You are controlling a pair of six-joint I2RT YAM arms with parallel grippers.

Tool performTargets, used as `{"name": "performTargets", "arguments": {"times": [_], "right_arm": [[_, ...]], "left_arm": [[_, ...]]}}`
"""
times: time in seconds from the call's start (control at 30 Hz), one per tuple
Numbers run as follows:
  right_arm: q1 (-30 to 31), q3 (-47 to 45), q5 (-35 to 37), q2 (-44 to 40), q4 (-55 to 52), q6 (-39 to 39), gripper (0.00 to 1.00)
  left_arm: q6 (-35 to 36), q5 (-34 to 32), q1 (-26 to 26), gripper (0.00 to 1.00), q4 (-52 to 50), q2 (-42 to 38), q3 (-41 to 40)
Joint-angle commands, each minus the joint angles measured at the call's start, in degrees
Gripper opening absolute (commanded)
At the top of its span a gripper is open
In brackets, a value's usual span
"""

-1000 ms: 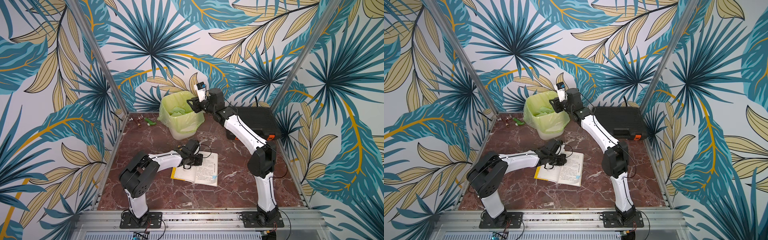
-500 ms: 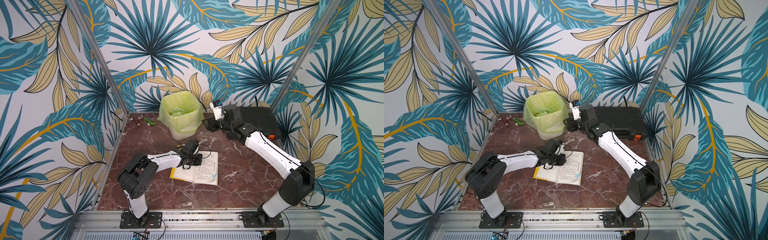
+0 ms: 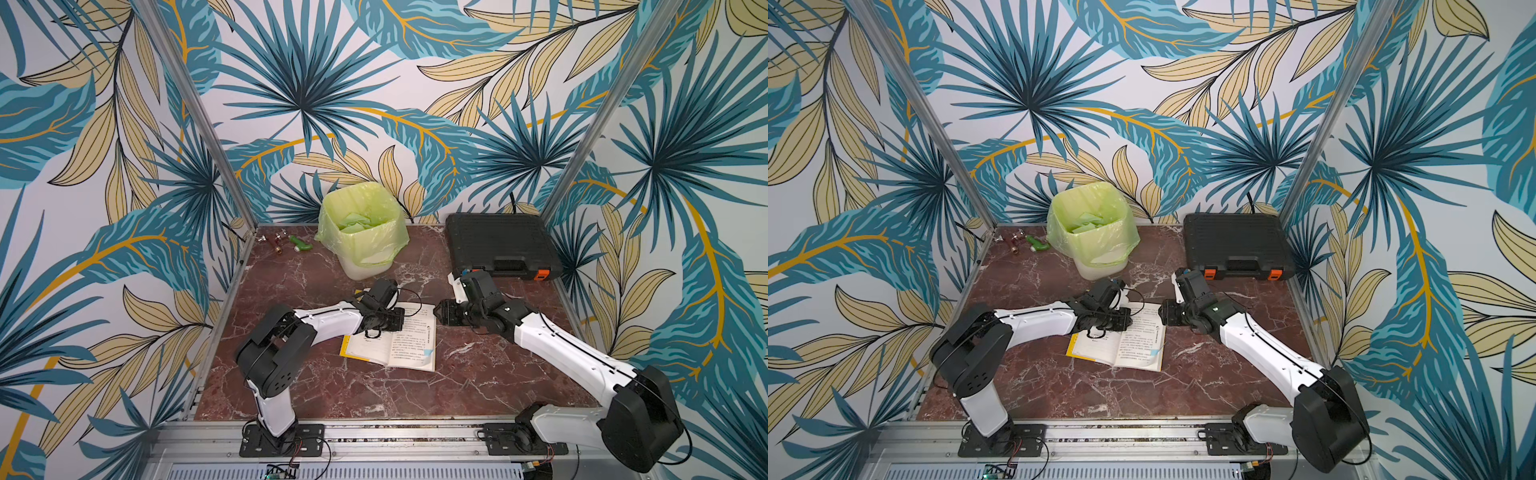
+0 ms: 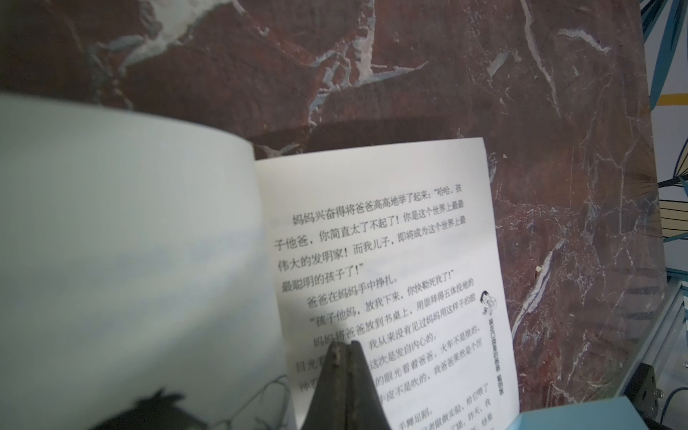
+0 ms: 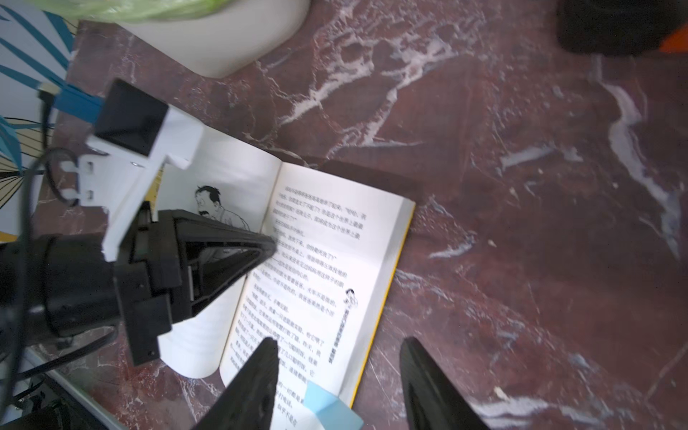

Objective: Peel off the used sticky note
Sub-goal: Tear off the note from the book.

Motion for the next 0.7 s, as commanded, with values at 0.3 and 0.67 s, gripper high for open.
{"name": "performTargets", "arguments": {"times": [0.3,0.67], "right_arm": [[2.1,-8.6,-9.6,1.0,-1.5,13.1,0.61],[2.2,-10.6,-7.9,4.2,1.5,13.6,0.43]], "left_arm": [[-0.3,1.0,0.1,0.03,0.7,2.2,0.9],[-0.7,0.9,0.1,0.03,1.1,2.5,0.8]]}}
